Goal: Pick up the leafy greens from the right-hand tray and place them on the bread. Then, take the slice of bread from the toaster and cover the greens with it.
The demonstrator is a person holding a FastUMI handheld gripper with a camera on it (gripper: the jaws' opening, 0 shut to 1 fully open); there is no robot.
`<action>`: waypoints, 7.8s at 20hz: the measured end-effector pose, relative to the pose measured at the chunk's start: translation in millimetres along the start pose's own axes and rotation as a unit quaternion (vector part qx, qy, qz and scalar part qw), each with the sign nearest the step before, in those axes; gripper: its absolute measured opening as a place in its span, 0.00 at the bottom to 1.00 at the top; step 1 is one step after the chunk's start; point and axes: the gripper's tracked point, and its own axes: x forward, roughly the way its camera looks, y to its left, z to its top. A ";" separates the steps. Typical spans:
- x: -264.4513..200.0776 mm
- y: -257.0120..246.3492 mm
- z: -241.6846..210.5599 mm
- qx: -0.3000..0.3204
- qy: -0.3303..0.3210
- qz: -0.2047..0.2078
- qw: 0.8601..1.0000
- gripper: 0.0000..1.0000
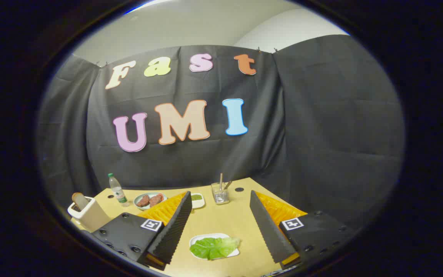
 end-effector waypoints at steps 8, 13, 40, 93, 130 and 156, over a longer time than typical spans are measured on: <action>23.4 11.0 -15.9 0.003 0.023 0.041 0.999 0.96; 44.8 3.9 -15.2 -0.006 0.039 0.062 0.997 0.96; 101.6 -50.0 -264.6 -0.085 0.475 0.220 0.848 0.95; 45.6 227.6 -150.3 0.209 0.483 0.267 0.807 0.04; 21.8 219.9 -256.5 -0.042 0.463 0.181 0.867 0.85; -27.5 444.1 -109.9 -0.109 0.527 0.245 0.806 0.99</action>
